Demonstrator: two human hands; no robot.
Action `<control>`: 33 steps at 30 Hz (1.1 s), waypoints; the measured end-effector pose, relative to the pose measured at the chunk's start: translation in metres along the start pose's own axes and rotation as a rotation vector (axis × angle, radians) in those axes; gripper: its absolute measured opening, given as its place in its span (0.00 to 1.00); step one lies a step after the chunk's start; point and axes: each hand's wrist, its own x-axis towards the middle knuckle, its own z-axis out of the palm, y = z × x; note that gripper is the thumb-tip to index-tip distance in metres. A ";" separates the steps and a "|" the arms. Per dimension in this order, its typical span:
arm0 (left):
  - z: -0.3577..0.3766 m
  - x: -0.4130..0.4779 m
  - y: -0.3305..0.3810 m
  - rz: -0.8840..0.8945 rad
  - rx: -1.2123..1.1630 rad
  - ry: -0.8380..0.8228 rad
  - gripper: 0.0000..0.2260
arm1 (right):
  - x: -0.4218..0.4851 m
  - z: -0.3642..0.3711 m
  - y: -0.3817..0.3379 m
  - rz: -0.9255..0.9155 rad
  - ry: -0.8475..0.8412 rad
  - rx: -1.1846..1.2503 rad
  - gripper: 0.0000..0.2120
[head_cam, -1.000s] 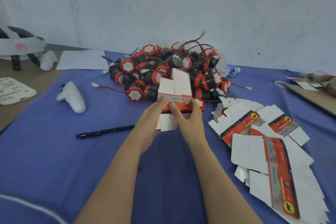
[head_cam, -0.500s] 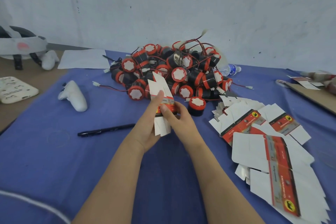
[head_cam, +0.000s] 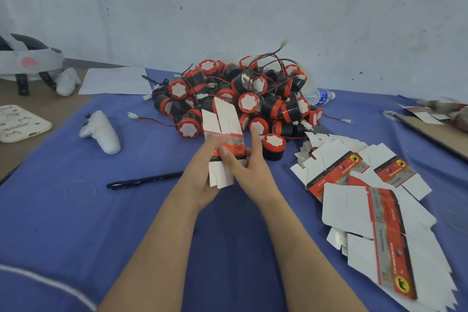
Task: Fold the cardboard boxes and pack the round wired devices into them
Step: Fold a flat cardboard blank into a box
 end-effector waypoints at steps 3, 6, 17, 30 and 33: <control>0.001 -0.002 0.002 -0.001 0.045 -0.039 0.22 | 0.000 -0.009 -0.001 -0.073 -0.090 -0.096 0.34; 0.001 -0.003 0.006 -0.027 0.010 -0.056 0.20 | -0.001 -0.015 -0.006 -0.114 -0.163 -0.192 0.31; 0.007 -0.006 0.013 -0.027 0.087 -0.080 0.16 | -0.002 -0.026 -0.020 -0.189 -0.153 -0.224 0.30; 0.009 -0.011 0.017 -0.041 0.217 -0.151 0.19 | -0.006 -0.038 -0.030 -0.119 -0.124 -0.267 0.26; 0.005 -0.010 0.016 -0.046 0.213 -0.148 0.17 | -0.007 -0.039 -0.032 -0.122 -0.131 -0.287 0.26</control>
